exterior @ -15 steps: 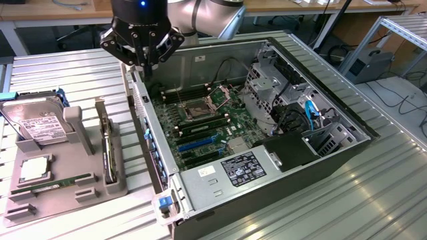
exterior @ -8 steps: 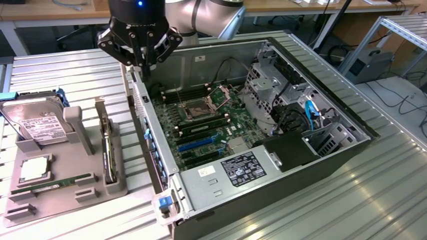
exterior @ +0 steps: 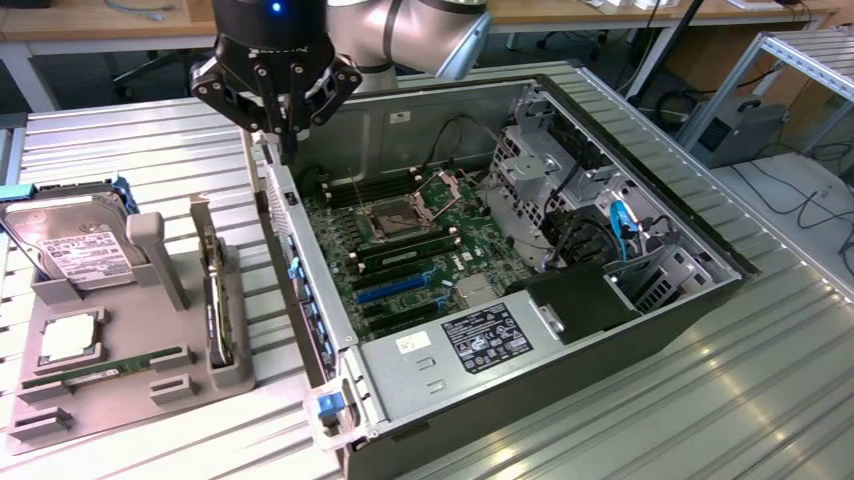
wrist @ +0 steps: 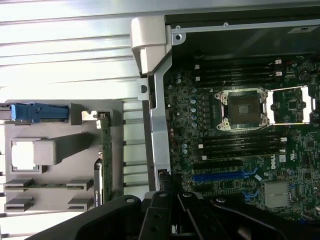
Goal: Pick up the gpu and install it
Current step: 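Reach for the gpu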
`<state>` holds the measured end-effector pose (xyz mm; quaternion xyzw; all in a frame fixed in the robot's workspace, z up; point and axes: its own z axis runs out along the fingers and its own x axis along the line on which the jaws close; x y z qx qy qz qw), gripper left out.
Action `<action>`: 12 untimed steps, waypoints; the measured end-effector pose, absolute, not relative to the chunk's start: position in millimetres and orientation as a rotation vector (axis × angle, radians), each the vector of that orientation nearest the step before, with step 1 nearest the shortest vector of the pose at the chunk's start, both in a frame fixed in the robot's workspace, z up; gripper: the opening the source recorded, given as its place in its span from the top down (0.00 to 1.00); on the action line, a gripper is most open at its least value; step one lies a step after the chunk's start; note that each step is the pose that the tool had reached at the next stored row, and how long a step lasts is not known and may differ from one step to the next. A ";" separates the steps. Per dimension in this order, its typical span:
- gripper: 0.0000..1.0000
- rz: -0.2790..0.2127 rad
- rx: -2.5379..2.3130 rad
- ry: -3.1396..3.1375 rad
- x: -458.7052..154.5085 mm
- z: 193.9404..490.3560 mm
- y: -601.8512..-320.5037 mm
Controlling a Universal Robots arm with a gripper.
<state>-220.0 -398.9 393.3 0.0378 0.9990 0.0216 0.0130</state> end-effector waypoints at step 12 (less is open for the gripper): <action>0.89 0.068 0.118 3.113 -224.2 393.3 -398.9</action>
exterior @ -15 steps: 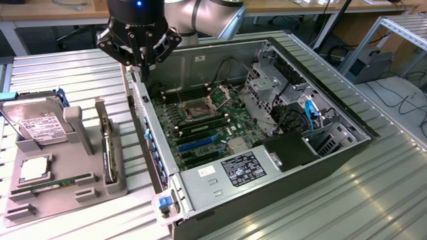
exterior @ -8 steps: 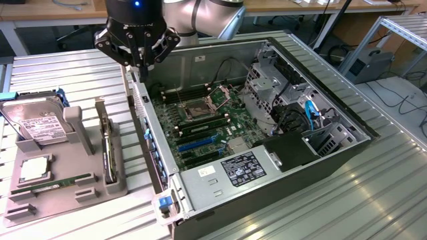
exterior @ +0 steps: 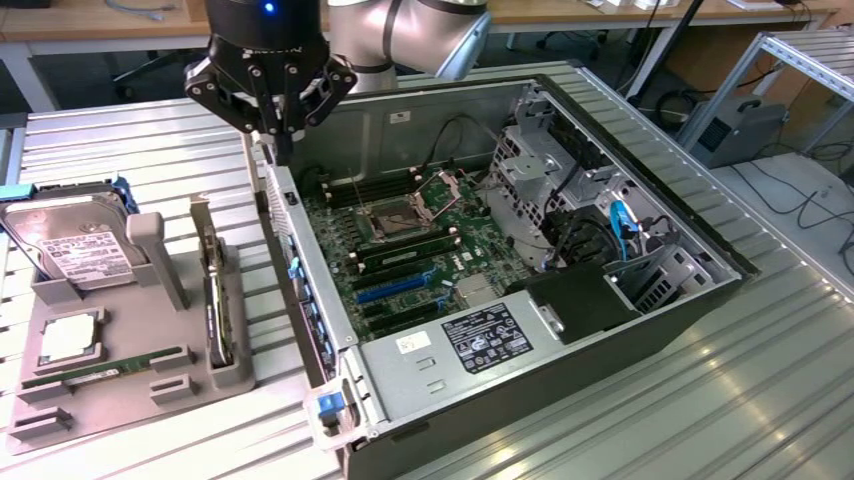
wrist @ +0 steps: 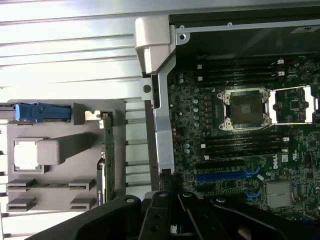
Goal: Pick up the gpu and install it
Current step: 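Reach for the gpu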
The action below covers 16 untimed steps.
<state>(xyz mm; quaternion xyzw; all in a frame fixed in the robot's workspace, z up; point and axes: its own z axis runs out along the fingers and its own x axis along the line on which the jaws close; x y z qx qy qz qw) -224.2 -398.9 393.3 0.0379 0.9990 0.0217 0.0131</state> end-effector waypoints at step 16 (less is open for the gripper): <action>0.89 0.067 0.118 3.113 -229.6 393.3 -398.9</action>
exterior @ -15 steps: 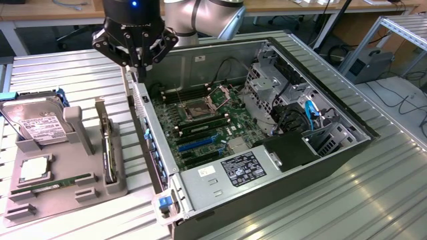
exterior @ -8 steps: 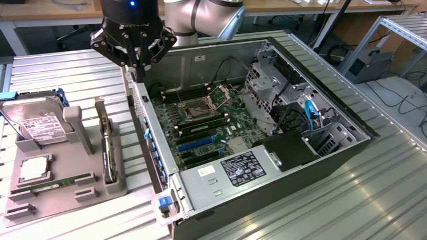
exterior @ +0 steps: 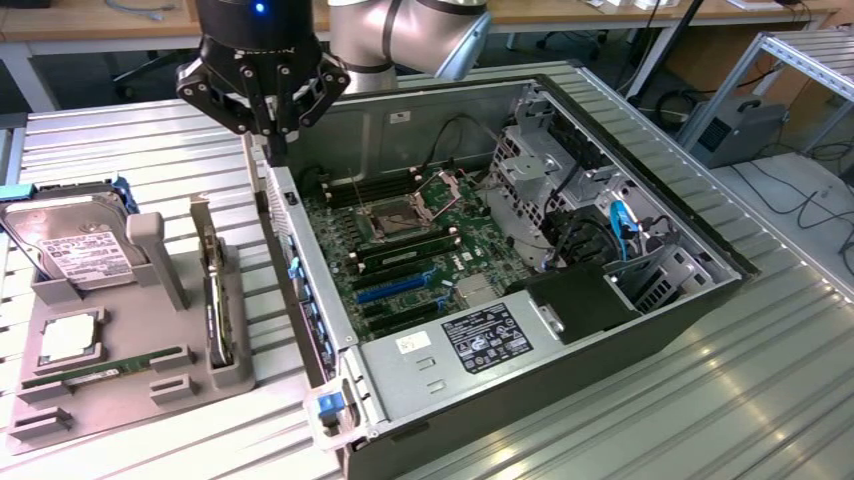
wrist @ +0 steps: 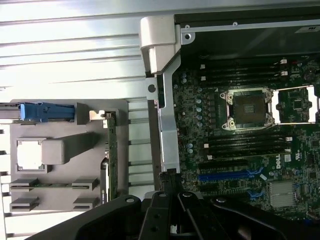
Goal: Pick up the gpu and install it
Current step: 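Reach for the gpu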
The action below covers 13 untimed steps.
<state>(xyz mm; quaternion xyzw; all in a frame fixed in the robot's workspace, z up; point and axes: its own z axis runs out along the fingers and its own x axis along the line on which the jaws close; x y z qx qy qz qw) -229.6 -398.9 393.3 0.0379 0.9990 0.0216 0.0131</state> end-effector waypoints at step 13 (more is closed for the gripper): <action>0.89 0.067 0.118 3.113 -235.7 393.3 -398.9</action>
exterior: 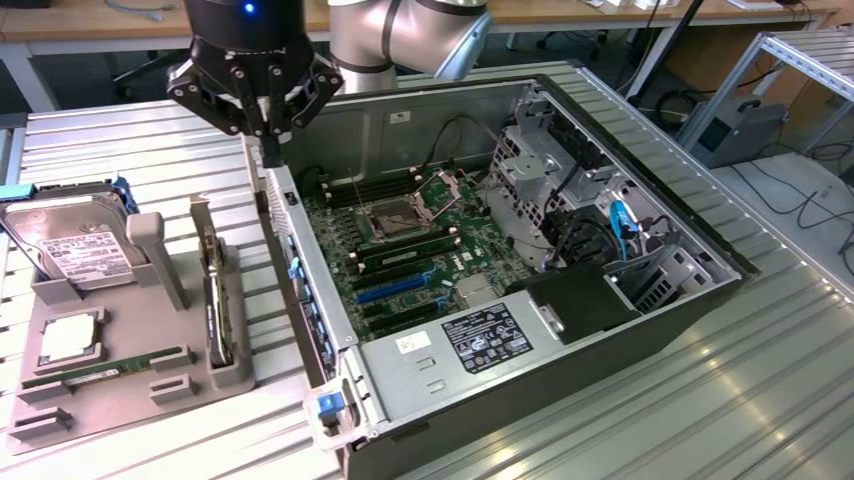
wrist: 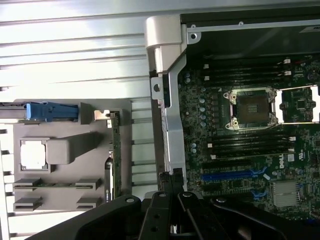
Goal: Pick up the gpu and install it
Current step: 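Reach for the gpu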
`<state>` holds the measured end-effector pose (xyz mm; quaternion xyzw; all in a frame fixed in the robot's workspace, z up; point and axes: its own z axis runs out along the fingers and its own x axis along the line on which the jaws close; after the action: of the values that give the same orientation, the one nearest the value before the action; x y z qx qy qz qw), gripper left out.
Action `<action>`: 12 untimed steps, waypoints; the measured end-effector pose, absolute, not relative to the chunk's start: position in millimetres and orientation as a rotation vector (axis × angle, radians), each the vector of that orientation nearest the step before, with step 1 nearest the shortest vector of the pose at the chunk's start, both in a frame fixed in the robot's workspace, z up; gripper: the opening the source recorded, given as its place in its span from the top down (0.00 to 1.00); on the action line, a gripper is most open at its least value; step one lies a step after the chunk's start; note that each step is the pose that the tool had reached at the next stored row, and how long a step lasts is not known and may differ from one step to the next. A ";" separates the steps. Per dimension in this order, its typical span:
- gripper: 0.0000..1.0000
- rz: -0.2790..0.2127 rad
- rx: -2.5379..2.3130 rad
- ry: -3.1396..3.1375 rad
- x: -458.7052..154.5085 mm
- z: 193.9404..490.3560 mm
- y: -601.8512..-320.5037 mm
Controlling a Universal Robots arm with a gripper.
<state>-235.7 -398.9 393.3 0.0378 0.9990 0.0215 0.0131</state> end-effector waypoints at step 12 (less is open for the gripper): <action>0.89 0.067 0.118 3.112 -240.4 393.3 -398.9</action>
<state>-240.4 -398.9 393.3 0.0379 0.9990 0.0215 0.0131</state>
